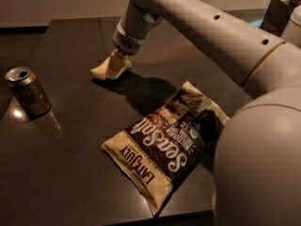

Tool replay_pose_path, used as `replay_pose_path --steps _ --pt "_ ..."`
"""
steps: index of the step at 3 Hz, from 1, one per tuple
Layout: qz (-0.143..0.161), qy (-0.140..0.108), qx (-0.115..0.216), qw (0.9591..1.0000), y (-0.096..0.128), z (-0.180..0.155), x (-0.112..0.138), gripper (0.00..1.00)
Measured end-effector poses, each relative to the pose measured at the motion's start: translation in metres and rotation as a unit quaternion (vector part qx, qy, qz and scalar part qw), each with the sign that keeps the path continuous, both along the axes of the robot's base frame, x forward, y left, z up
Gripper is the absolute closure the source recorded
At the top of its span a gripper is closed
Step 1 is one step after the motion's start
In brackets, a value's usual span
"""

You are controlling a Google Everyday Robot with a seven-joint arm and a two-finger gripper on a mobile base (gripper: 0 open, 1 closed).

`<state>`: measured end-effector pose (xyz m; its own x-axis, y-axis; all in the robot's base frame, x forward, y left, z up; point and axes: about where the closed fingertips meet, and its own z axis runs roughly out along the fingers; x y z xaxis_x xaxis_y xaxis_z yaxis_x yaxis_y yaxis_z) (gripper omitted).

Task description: Move sponge near brown chip bag

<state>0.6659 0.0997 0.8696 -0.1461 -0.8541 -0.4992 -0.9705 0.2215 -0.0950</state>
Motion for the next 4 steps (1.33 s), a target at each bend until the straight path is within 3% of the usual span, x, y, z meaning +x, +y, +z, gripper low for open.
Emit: replay_pose_path --steps 1,3,4 --pt "0.004 -0.013 0.002 0.9999 -0.024 0.018 -0.017 1.00" --pt "0.033 -0.012 -0.012 0.9993 -0.079 0.043 -0.083 1.00" --pt "0.037 -0.001 -0.025 0.9990 -0.098 0.046 -0.107 0.83"
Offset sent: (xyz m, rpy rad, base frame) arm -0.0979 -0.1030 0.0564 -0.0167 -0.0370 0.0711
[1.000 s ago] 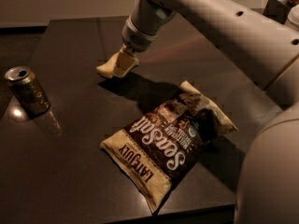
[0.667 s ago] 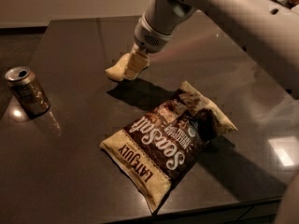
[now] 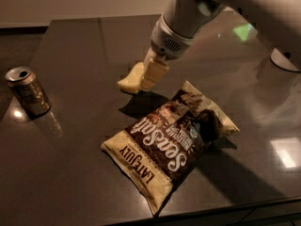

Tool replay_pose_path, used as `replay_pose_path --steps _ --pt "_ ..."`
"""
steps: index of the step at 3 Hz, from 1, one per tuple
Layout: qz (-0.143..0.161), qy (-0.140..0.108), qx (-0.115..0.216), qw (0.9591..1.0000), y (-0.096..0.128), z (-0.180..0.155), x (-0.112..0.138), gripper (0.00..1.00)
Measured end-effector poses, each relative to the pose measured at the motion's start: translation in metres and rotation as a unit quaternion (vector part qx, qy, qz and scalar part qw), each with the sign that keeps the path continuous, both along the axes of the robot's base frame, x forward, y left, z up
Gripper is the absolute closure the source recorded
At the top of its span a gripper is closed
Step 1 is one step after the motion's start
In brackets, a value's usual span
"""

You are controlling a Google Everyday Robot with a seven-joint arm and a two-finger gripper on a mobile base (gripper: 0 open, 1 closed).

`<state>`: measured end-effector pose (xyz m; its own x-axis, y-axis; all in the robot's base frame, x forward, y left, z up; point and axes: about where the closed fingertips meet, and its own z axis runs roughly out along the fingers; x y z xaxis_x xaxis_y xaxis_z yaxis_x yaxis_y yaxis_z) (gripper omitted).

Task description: Move sponge near brown chip bag

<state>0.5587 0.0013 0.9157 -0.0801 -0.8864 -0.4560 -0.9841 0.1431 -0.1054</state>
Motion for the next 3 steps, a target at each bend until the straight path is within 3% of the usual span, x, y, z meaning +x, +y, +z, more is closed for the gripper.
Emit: replay_pose_path --steps 1,3 --pt "0.000 0.019 -0.010 0.9998 -0.0151 -0.0039 -0.0165 0.51" --pt "0.003 0.027 -0.013 0.9996 -0.0182 -0.0054 -0.0230 0.04"
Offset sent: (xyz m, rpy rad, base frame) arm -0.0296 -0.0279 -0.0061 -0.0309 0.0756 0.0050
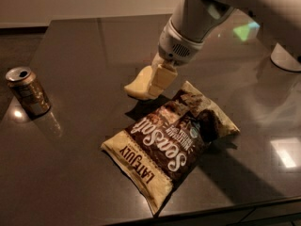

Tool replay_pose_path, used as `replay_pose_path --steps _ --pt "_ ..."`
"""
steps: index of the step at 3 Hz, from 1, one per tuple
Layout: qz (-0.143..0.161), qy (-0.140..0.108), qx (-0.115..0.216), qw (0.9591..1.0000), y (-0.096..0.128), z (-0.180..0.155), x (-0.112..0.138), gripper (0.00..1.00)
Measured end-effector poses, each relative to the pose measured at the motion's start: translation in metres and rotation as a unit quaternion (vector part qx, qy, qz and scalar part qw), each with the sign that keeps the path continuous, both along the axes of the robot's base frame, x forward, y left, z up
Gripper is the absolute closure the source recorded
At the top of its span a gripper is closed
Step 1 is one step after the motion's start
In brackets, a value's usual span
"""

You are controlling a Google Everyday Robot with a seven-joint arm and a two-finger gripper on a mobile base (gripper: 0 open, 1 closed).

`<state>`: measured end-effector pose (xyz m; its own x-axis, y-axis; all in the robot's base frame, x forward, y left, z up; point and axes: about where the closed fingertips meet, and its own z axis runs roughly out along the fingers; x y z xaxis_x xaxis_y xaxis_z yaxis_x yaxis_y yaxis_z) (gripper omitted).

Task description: Move sponge near brown chip bag

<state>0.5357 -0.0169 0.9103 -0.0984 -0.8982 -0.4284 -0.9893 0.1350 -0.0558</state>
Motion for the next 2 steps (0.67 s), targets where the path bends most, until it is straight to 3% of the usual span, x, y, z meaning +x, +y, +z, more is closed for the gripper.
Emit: replay_pose_path --steps 2 --pt "0.001 0.000 0.000 1.0000 0.0008 -0.0001 -0.0001 0.00"
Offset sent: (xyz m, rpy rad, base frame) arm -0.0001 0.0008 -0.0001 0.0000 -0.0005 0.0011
